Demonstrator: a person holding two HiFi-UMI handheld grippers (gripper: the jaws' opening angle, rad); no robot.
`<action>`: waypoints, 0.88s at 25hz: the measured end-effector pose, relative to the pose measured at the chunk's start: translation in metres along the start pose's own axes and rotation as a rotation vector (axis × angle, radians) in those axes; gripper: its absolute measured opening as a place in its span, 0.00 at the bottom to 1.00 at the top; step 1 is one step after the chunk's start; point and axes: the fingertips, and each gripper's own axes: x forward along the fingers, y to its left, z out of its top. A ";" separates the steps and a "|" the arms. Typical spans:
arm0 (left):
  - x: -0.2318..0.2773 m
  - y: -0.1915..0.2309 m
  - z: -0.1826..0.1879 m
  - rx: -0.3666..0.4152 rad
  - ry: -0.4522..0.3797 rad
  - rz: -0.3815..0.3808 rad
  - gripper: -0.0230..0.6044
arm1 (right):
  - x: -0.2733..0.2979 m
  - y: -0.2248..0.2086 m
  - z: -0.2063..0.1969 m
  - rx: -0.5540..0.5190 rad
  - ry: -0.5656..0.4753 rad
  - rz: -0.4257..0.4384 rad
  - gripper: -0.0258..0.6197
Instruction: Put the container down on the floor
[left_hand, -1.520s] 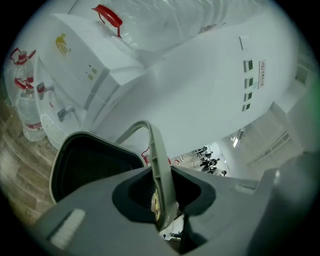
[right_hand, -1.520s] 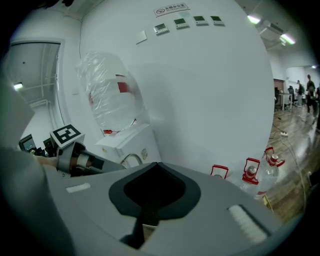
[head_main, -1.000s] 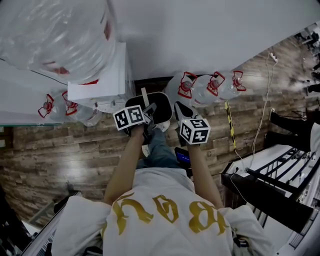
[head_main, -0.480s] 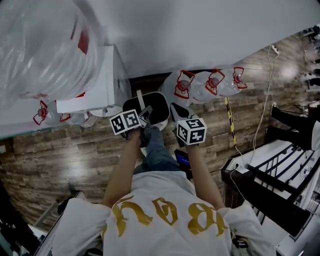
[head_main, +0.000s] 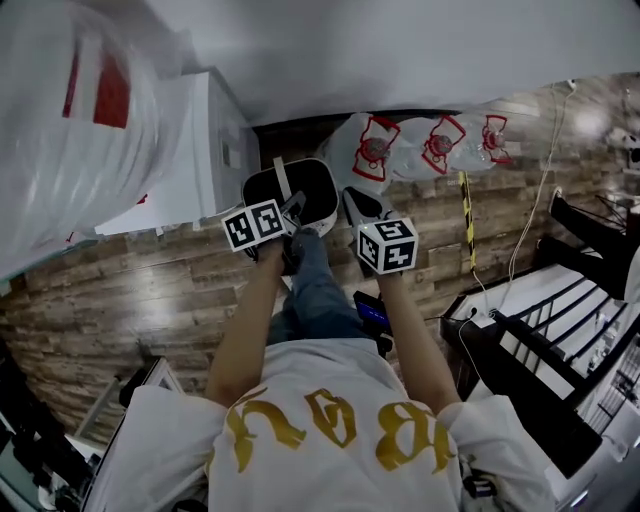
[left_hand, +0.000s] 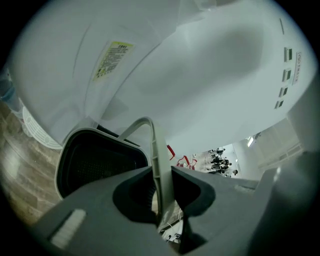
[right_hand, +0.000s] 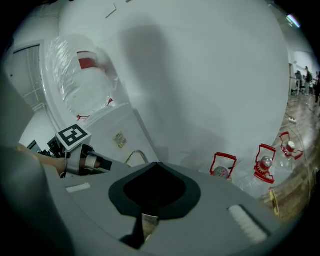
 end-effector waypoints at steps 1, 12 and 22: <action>0.004 0.004 -0.001 -0.003 0.005 0.008 0.15 | 0.003 -0.002 -0.003 -0.001 0.011 0.002 0.08; 0.053 0.045 -0.002 -0.026 0.032 0.049 0.15 | 0.049 -0.028 -0.028 -0.016 0.078 0.049 0.08; 0.094 0.083 -0.009 -0.038 0.032 0.081 0.15 | 0.083 -0.047 -0.069 -0.005 0.141 0.101 0.08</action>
